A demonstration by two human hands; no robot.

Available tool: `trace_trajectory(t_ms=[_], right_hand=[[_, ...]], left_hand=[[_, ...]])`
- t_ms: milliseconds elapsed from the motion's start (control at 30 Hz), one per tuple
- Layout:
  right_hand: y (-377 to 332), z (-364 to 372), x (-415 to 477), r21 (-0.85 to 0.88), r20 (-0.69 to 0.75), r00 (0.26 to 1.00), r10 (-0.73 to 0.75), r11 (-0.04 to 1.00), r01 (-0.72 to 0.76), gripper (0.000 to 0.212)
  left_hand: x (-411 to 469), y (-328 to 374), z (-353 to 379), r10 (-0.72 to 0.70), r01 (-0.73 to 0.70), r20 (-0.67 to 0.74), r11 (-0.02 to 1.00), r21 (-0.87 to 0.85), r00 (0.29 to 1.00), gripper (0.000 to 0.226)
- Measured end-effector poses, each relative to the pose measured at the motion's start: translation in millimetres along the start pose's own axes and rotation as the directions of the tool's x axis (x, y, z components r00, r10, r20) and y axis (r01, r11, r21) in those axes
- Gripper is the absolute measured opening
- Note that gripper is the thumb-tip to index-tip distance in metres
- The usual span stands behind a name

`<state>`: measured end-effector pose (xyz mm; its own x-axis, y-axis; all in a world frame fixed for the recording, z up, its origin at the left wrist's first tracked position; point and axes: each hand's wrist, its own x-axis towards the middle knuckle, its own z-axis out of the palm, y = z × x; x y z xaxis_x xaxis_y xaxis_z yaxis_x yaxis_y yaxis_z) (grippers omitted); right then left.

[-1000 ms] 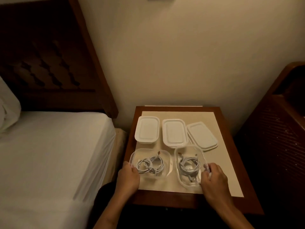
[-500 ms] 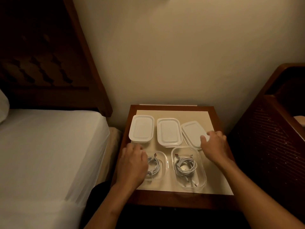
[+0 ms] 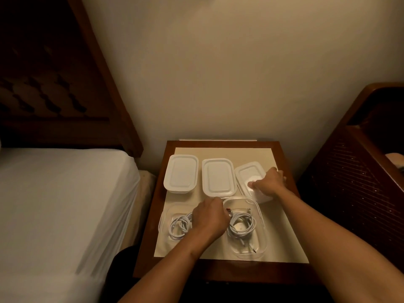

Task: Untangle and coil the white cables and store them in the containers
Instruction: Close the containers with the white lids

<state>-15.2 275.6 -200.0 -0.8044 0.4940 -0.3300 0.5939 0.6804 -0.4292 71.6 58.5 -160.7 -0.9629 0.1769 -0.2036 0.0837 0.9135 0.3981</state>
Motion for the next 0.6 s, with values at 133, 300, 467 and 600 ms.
trace_trajectory(t_ms=[133, 300, 467, 600], right_hand=[[0.4, -1.4, 9.3, 0.129, 0.014, 1.000, 0.016, 0.992, -0.018, 0.080], [-4.6, -28.6, -18.5, 0.466, -0.047, 0.998, -0.029, 0.884, 0.048, 0.009], [1.3, -47.5, -65.3, 0.640, -0.259, 0.872, -0.416, 0.602, 0.477, 0.007], [-0.1, -40.0, -105.0, 0.606, -0.145, 0.680, -0.719, 0.479, 0.635, 0.017]], left_hand=[[7.8, -3.2, -4.2, -0.044, 0.045, 0.047, 0.998, -0.032, 0.998, 0.015], [16.0, -14.9, -5.5, -0.065, 0.069, 0.080, 0.997, -0.047, 0.995, 0.015], [21.3, -13.7, -26.2, -0.152, 0.147, 0.025, 0.882, -0.447, 0.988, 0.037], [19.7, -9.5, -61.9, -0.112, 0.502, 0.497, 0.350, -0.791, 0.860, 0.061]])
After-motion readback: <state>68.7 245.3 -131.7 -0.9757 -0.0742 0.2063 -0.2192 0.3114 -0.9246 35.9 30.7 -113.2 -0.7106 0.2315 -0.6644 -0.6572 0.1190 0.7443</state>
